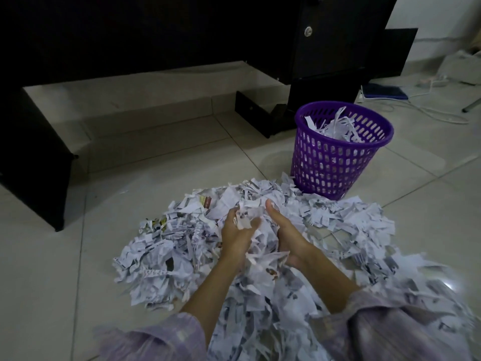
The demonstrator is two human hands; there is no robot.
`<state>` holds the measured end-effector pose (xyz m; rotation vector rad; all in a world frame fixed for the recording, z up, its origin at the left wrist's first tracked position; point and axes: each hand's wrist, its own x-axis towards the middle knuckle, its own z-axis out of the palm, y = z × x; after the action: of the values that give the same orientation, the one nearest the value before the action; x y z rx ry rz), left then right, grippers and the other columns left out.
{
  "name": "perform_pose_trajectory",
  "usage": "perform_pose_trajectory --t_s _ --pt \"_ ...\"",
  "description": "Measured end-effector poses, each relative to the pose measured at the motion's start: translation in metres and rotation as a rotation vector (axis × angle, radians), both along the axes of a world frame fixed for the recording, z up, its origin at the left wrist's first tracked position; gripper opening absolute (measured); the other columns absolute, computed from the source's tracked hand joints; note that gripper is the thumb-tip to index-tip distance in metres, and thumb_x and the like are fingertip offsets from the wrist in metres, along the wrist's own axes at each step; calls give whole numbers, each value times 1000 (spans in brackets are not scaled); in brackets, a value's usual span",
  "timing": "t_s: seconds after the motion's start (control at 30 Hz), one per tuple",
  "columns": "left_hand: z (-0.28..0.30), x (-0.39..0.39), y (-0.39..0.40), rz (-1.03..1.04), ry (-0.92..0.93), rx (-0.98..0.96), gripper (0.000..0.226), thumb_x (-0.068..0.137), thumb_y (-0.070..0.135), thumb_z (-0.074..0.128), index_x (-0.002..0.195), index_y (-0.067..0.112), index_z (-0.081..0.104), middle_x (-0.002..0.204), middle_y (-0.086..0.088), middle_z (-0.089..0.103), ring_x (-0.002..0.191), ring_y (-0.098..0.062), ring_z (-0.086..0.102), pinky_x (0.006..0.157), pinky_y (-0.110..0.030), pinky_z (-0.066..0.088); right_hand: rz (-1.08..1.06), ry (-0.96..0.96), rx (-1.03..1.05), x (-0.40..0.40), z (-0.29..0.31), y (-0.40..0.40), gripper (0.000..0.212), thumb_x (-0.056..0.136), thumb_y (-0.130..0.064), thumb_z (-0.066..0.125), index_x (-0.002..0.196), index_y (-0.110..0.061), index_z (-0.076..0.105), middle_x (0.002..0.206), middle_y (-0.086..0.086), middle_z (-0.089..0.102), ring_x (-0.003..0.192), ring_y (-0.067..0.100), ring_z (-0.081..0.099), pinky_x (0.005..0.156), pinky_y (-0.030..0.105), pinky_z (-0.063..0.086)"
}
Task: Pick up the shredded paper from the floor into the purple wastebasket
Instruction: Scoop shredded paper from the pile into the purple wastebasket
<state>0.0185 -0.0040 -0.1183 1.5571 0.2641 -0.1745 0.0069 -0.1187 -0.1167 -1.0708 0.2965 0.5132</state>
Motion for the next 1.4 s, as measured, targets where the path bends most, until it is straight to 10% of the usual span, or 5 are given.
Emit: perform_pose_trajectory --t_s 0.27,0.47,0.67,0.83,1.4 --pt "-6 -10 -4 -323 -249 541 97 68 38 79 137 28 13 140 -1 32 126 -15 29 112 -38 21 -86 27 -193 5 12 -8 15 85 -29 66 79 -15 64 45 -2 57 36 8 50 35 13 36" --pt "8 4 10 -434 -129 91 132 62 14 87 145 34 -14 155 2 19 136 -14 30 109 -45 40 -191 2 -67 20 15 -27 36 85 -24 65 112 0 64 106 20 70 95 33 68 88 45 54" --pt "6 0 7 -535 9 6 147 46 38 91 148 34 -15 151 4 28 135 -14 36 113 -39 35 -224 -18 135 29 37 -30 38 91 -34 55 95 -3 75 99 20 72 85 28 72 70 41 59" --pt "8 -2 -4 -454 40 2 75 68 10 84 127 22 38 124 9 56 111 -13 56 78 -14 48 -100 -54 321 28 46 -25 87 20 -23 99 99 2 72 103 23 69 83 33 72 64 47 60" --pt "14 25 -3 65 304 -289 14 88 1 58 100 4 66 72 -7 61 57 -18 49 49 -25 40 -376 -50 14 33 13 -44 51 89 -38 60 131 -10 57 126 11 64 112 25 63 97 40 51"
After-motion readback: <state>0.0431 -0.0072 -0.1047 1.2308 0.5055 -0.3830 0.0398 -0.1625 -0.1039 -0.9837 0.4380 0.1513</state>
